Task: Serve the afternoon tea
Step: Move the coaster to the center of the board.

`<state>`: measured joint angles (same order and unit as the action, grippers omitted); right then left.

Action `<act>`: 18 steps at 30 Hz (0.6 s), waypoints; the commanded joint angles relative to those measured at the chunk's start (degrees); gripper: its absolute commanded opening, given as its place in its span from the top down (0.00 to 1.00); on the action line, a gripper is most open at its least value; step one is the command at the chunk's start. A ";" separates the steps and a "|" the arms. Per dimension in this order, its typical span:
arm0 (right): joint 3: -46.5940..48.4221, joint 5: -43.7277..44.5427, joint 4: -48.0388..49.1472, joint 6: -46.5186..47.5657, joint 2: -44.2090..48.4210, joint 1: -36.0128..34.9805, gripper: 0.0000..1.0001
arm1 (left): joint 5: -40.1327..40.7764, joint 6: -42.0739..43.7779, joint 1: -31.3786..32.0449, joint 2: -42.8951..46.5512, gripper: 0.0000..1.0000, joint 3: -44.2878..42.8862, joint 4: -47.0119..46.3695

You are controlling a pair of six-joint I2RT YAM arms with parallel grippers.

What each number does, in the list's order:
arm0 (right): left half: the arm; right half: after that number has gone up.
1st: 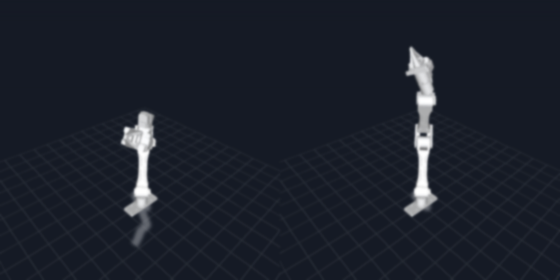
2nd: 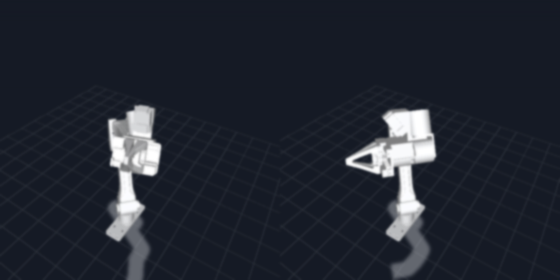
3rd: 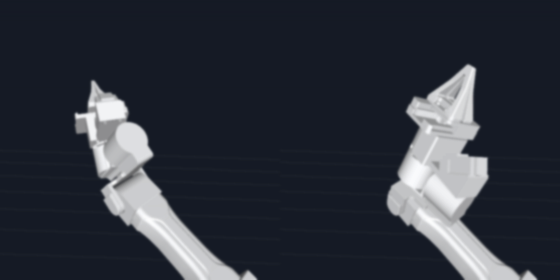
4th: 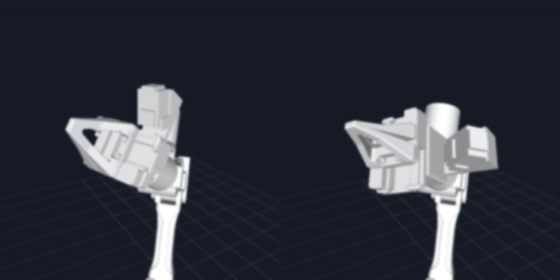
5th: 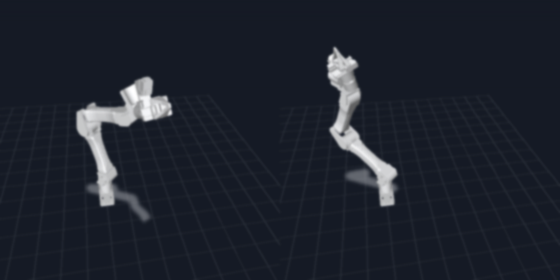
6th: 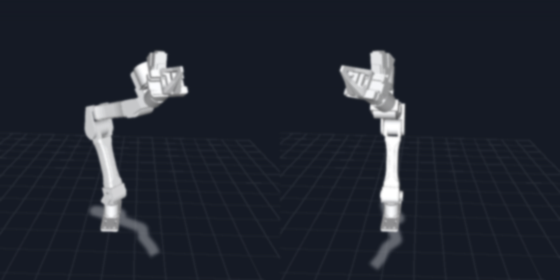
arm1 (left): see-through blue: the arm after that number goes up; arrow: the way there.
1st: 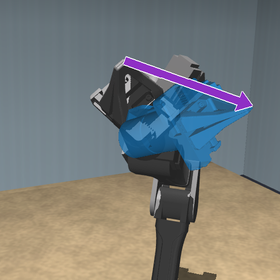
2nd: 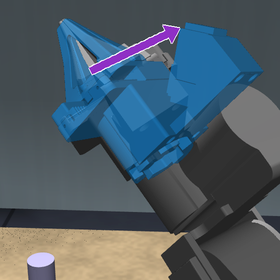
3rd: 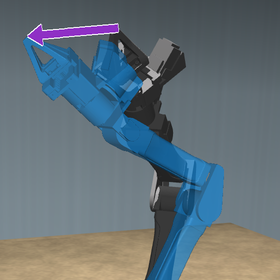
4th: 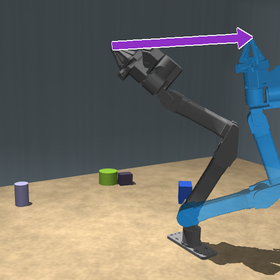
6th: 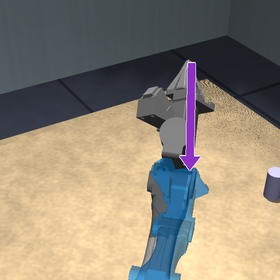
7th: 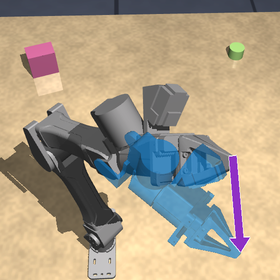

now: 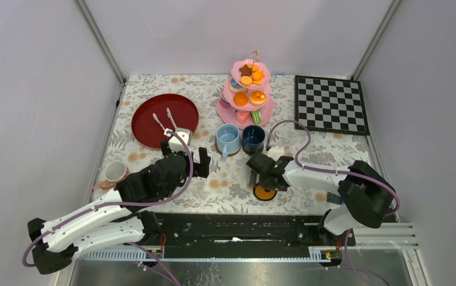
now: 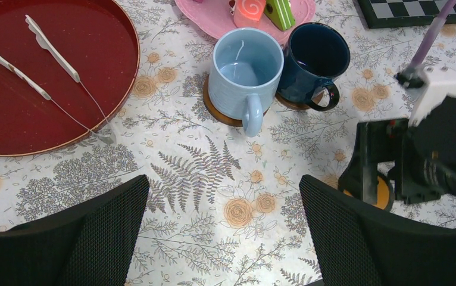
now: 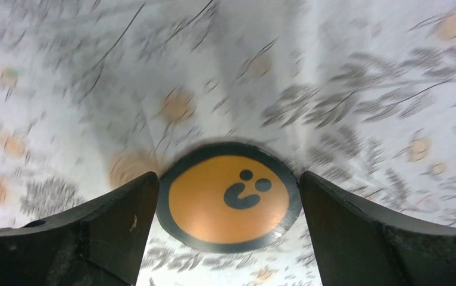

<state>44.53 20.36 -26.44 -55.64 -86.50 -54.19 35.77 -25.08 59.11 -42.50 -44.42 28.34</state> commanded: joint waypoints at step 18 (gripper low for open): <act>12.69 -0.12 0.17 22.06 -14.00 25.94 0.04 | 2.41 4.48 -2.49 0.95 0.01 -2.94 -3.71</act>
<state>56.01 19.84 -21.15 -37.85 -98.70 -29.15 36.32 -22.63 57.25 -42.48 -44.56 26.98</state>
